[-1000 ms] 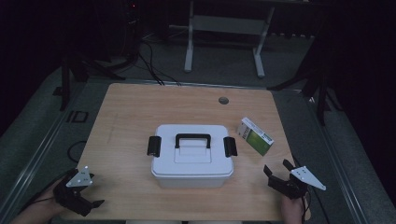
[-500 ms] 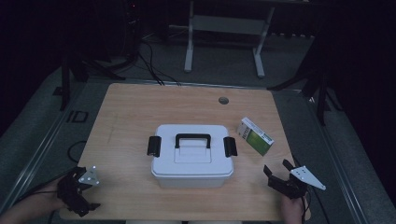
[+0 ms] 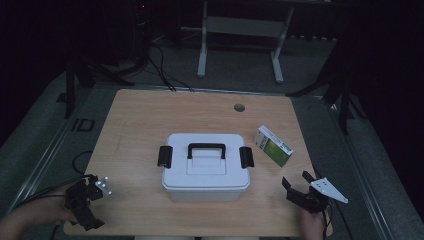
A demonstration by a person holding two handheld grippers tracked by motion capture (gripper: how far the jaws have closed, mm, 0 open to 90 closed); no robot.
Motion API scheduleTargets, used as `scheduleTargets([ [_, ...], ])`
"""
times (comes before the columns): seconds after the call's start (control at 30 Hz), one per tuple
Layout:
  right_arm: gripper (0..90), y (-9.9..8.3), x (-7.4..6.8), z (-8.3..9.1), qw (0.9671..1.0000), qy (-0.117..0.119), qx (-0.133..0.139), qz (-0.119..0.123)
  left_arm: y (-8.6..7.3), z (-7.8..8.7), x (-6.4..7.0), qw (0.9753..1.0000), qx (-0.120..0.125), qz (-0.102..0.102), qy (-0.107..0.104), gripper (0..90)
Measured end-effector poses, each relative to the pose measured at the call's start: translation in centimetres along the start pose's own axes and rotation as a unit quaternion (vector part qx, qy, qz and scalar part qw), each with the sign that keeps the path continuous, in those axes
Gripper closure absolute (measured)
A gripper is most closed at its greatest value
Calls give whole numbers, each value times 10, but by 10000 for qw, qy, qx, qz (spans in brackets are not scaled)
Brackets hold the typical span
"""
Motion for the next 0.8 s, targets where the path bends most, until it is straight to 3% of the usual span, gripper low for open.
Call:
scheduleTargets([
  [0.37,136,0,0,0,10000,5,-1,3,10,16,4,9999,-31,-112,-25,7],
  [0.57,136,0,0,0,10000,8,-3,-4,24,35,6,9997,121,-199,26,7],
  [0.8,136,0,0,0,10000,18,-5,-6,45,57,11,9991,107,-399,63,7],
])
Point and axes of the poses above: each handheld gripper's, and its own axes: z roughly backward along the jaws, y roughly out of its top, x roughly to its right, the point moved 10 cm from there along -z, roughly forward along the jaws, and after that the axes turned 7 degrees about -y, right-handed, at the moved point
